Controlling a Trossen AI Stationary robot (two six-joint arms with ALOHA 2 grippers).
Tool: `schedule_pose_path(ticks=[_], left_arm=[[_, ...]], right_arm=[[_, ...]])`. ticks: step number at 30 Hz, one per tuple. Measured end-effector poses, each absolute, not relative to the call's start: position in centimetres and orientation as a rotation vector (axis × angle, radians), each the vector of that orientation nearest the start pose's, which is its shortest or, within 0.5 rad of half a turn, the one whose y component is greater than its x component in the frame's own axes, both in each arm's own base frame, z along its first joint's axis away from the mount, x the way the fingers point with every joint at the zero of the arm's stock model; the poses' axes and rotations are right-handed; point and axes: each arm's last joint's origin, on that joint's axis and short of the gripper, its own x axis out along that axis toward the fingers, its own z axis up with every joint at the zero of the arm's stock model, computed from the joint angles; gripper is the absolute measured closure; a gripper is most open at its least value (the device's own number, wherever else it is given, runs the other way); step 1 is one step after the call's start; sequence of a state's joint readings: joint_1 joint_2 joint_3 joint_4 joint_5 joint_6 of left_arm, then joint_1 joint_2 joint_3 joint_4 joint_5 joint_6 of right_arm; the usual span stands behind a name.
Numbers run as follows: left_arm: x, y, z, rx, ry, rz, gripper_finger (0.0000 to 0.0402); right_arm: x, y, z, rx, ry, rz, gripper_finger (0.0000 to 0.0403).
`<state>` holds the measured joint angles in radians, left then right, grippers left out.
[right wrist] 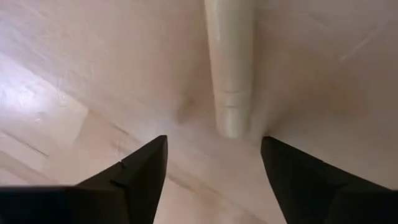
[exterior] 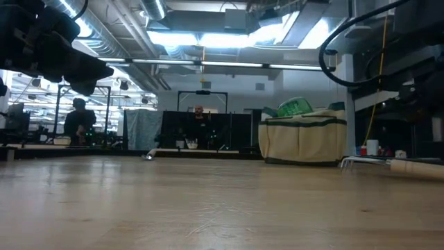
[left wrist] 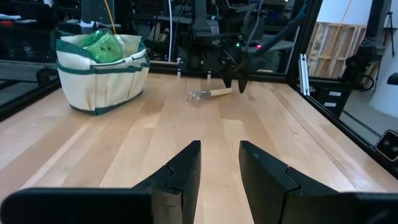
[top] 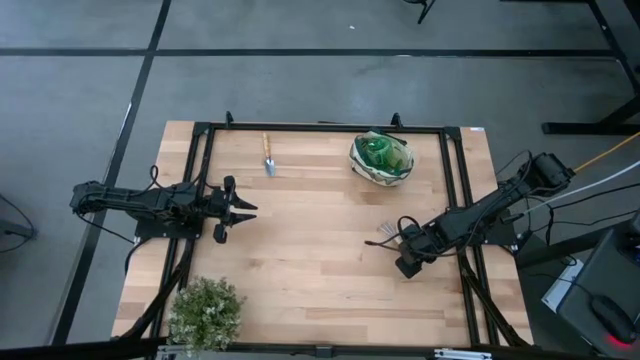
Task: Pick & Place Garden tools in Gardening bag
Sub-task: Move the hand trowel to the center of the table
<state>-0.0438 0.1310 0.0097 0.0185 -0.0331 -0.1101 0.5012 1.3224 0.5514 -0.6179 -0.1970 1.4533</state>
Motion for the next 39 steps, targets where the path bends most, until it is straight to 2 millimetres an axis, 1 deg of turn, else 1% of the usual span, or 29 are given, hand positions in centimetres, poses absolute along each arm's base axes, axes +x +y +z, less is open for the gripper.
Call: schedule_pose_path(ticks=[4, 6, 10, 14, 19, 21, 25, 27, 32, 36, 37, 39], left_arm=[[10.5, -0.4, 15.8, -0.106, 0.103, -0.005, 0.0296], [10.5, -0.4, 15.8, -0.106, 0.103, -0.005, 0.0296], [10.5, -0.4, 15.8, -0.106, 0.103, -0.006, 0.0296], [10.5, -0.4, 15.8, -0.106, 0.103, -0.005, 0.0296], [10.5, -0.4, 15.8, -0.106, 0.103, -0.005, 0.0296], [10.5, -0.3, 15.8, -0.074, 0.103, -0.001, 0.0296], [10.5, -0.1, 15.9, 0.042, 0.094, 0.086, 0.0296], [10.5, 0.0, 16.0, 0.070, 0.091, 0.113, 0.0296], [10.5, 0.1, 16.0, 0.077, 0.091, 0.132, 0.0296], [10.4, 0.4, 16.2, 0.099, 0.076, 0.260, 0.0296], [10.4, 0.5, 16.3, 0.091, 0.068, 0.285, 0.0296], [10.4, 0.5, 16.6, 0.017, 0.021, 0.297, 0.0296]], right_arm=[[16.4, 9.4, 14.0, 0.995, 1.524, -0.505, 0.0139], [16.7, 9.5, 14.6, 1.017, 1.535, -0.485, 0.0141], [17.9, 10.1, 16.5, 1.057, 1.498, -0.408, 0.0145], [19.5, 10.9, 19.0, 1.097, 1.431, -0.321, 0.0149], [21.1, 11.4, 21.9, 1.078, 1.273, -0.273, 0.0149], [21.7, 11.4, 22.9, 1.050, 1.194, -0.274, 0.0149], [22.5, 11.4, 24.3, 0.970, 1.041, -0.285, 0.0149], [22.8, 11.3, 25.0, 0.924, 0.969, -0.285, 0.0149], [24.2, 10.6, 26.0, 0.739, 0.773, -0.244, 0.0149], [25.3, 9.5, 26.8, 0.567, 0.644, -0.219, 0.0150], [25.6, 9.1, 26.9, 0.536, 0.615, -0.233, 0.0150], [26.0, 8.1, 27.2, 0.475, 0.568, -0.274, 0.0150]])
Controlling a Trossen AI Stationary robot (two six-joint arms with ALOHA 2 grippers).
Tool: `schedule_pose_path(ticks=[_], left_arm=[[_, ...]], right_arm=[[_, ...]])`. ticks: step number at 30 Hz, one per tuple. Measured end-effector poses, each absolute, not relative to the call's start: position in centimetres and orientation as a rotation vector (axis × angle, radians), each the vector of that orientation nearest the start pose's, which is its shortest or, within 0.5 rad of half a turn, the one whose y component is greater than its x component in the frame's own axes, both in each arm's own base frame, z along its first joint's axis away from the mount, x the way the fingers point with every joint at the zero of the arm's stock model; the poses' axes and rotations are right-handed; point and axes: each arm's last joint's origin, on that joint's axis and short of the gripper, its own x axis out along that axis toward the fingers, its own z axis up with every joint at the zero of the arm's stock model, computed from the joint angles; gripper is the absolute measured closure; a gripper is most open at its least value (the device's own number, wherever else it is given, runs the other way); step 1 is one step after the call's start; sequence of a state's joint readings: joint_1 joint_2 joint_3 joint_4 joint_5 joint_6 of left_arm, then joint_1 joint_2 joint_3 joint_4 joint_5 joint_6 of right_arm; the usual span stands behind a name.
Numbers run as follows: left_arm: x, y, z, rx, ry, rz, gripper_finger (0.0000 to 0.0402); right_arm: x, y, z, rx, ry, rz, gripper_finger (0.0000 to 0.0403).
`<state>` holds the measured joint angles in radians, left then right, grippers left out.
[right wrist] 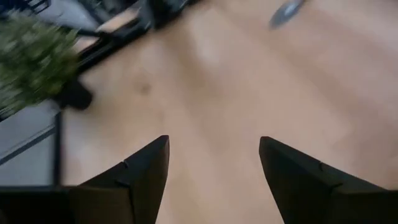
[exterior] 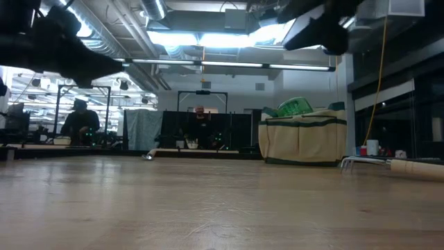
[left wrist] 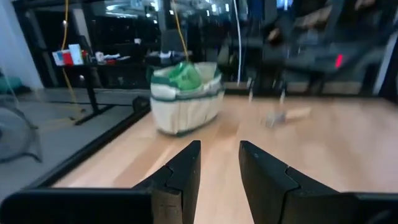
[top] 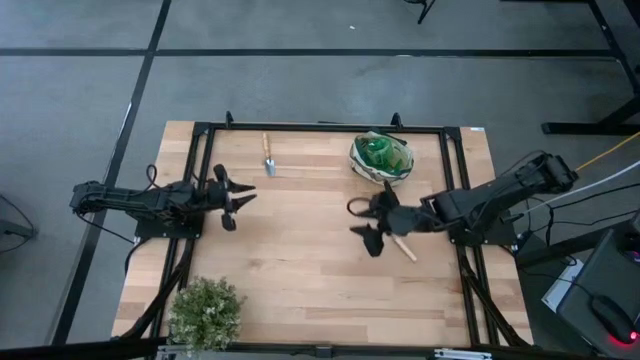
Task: Pick & Place Garden tools in Gardening bag
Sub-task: Move the hand trowel to the center of the table
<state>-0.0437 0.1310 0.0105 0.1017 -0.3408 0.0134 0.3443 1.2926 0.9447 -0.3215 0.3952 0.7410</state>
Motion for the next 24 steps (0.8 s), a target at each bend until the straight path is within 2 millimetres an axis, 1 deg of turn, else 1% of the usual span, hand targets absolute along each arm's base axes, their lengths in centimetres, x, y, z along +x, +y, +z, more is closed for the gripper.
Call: schedule_pose_path(ticks=[3, 5, 9, 11, 18, 21, 24], left_arm=[[10.4, 0.5, 17.1, -0.150, -0.055, 0.293, 0.0296], [10.4, 0.5, 17.5, -0.325, -0.117, 0.283, 0.0296], [10.3, 0.6, 18.1, -0.730, -0.246, 0.254, 0.0296], [10.3, 0.6, 18.4, -0.855, -0.286, 0.232, 0.0296], [10.1, 0.7, 18.7, -1.085, -0.372, 0.228, 0.0296], [10.1, 1.0, 18.6, -1.061, -0.401, 0.308, 0.0296], [10.2, 1.2, 18.3, -1.021, -0.359, 0.347, 0.0296]], right_arm=[[26.5, 6.7, 27.4, 0.422, 0.532, -0.323, 0.0151], [26.8, 5.9, 27.4, 0.431, 0.518, -0.346, 0.0151], [27.1, 4.7, 27.5, 0.456, 0.499, -0.387, 0.0151], [27.2, 4.3, 27.6, 0.462, 0.491, -0.397, 0.0151], [27.3, 3.8, 27.5, 0.463, 0.489, -0.410, 0.0151], [27.3, 3.8, 27.5, 0.462, 0.489, -0.411, 0.0151], [27.3, 3.8, 27.5, 0.461, 0.489, -0.411, 0.0151]])
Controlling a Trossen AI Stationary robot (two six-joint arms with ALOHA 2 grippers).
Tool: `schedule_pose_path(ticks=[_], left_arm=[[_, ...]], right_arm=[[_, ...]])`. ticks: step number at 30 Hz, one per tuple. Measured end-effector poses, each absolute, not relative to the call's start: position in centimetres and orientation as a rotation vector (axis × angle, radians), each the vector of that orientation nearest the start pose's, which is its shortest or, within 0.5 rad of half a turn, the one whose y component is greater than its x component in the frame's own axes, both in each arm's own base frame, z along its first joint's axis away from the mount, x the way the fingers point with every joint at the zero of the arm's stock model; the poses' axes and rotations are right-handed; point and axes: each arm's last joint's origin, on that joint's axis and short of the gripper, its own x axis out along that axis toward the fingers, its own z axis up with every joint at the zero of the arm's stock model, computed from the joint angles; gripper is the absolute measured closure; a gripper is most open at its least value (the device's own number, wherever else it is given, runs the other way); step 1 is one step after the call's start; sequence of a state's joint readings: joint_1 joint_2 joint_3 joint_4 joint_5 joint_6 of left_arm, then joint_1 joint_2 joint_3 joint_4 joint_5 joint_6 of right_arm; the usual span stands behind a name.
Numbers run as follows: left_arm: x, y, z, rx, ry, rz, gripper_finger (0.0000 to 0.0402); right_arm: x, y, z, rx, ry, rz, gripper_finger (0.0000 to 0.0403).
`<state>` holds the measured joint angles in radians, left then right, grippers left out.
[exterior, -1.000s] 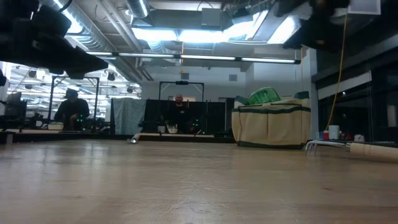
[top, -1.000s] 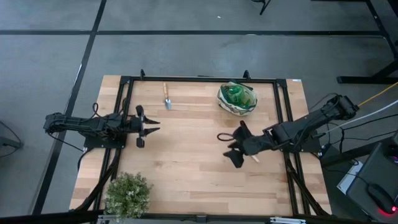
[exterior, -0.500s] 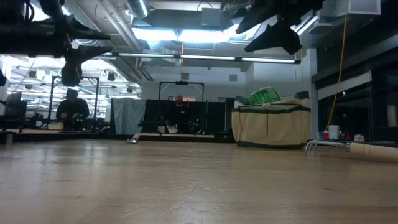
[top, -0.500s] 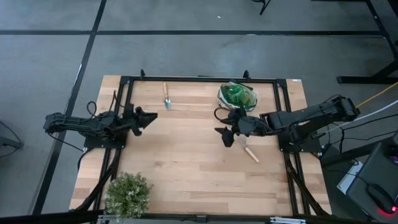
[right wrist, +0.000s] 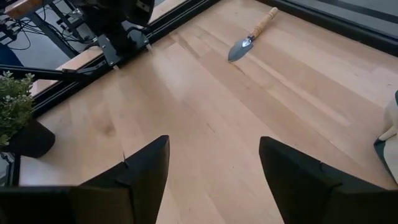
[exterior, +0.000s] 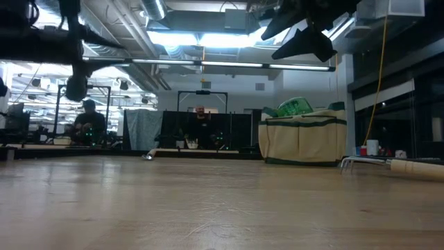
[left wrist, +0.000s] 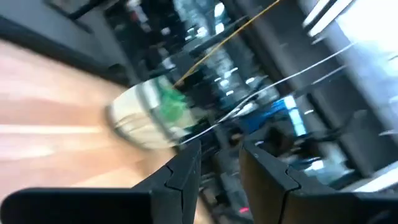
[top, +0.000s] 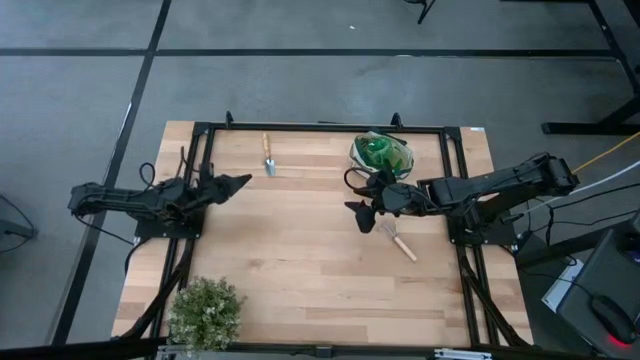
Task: Pick & Place Garden tools in Gardening bag
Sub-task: Move the hand trowel to the center of the table
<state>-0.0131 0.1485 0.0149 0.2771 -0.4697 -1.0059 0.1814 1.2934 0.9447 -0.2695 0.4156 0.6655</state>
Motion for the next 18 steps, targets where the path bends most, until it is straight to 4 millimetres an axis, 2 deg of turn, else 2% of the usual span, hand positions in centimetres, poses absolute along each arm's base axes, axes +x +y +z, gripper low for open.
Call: schedule_pose_path(ticks=[4, 8, 15, 18], left_arm=[[10.8, 1.5, 17.6, -0.993, -0.167, 0.454, 0.0296], [11.5, 2.0, 18.0, -0.919, -0.001, 0.581, 0.0296], [13.1, 4.6, 20.2, -0.909, 0.135, 0.865, 0.0296], [14.3, 6.3, 21.7, -0.892, 0.217, 0.890, 0.0296]], right_arm=[[27.3, 3.8, 27.6, 0.462, 0.485, -0.410, 0.0151], [27.4, 3.4, 27.6, 0.466, 0.481, -0.424, 0.0151], [27.5, 2.5, 27.7, 0.479, 0.460, -0.455, 0.0151], [27.6, 2.3, 27.8, 0.486, 0.443, -0.458, 0.0151]])
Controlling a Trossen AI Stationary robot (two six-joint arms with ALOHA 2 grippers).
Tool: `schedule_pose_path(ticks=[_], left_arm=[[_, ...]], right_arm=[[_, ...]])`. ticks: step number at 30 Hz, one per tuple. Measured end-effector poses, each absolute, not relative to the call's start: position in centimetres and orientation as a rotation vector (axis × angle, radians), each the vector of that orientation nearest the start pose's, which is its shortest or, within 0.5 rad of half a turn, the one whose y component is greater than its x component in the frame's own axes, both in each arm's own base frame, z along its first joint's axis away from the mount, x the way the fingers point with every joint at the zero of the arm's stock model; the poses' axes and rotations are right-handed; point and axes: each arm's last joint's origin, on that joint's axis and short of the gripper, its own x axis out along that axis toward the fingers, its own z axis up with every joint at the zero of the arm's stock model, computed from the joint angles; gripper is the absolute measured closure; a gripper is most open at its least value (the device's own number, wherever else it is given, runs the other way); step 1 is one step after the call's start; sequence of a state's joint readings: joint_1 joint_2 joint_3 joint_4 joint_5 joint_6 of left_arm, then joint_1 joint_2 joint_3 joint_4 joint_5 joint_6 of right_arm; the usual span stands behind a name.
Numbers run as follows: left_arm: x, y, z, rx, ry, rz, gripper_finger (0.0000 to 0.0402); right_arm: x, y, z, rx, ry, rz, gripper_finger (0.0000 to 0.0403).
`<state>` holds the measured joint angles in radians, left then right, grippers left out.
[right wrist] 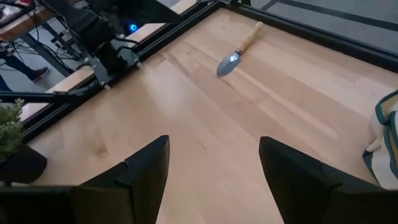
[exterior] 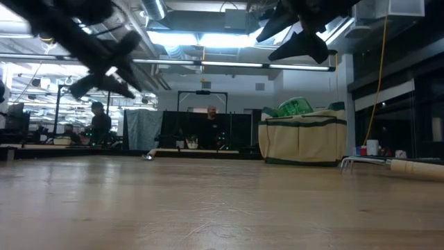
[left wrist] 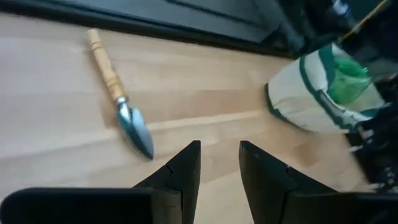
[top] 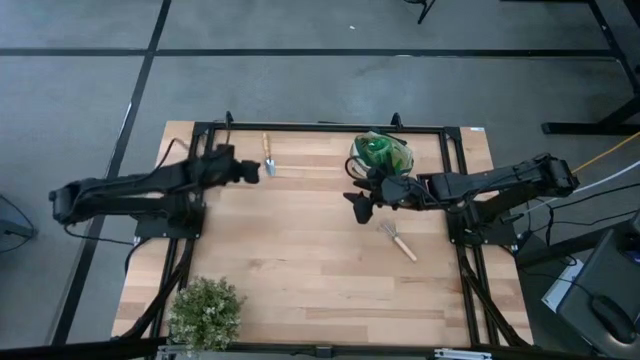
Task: Pick & Place Garden tools in Gardening bag
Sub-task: Move the hand trowel to the center of the table
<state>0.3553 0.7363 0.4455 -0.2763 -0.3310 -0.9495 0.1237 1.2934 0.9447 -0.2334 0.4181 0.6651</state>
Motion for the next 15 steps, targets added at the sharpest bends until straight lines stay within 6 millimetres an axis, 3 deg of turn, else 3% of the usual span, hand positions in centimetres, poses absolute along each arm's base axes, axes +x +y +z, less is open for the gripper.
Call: schedule_pose_path(ticks=[3, 8, 15], left_arm=[[15.9, 8.7, 22.7, -0.892, 0.336, 0.904, 0.0296], [18.3, 13.4, 22.9, -0.919, 0.573, 0.933, 0.0295], [19.5, 18.9, 20.6, -1.122, 0.829, 1.048, 0.0276]], right_arm=[[27.7, 2.1, 27.9, 0.491, 0.434, -0.462, 0.0151], [27.8, 2.0, 27.9, 0.493, 0.426, -0.461, 0.0151], [27.8, 2.1, 27.9, 0.493, 0.427, -0.461, 0.0151]])
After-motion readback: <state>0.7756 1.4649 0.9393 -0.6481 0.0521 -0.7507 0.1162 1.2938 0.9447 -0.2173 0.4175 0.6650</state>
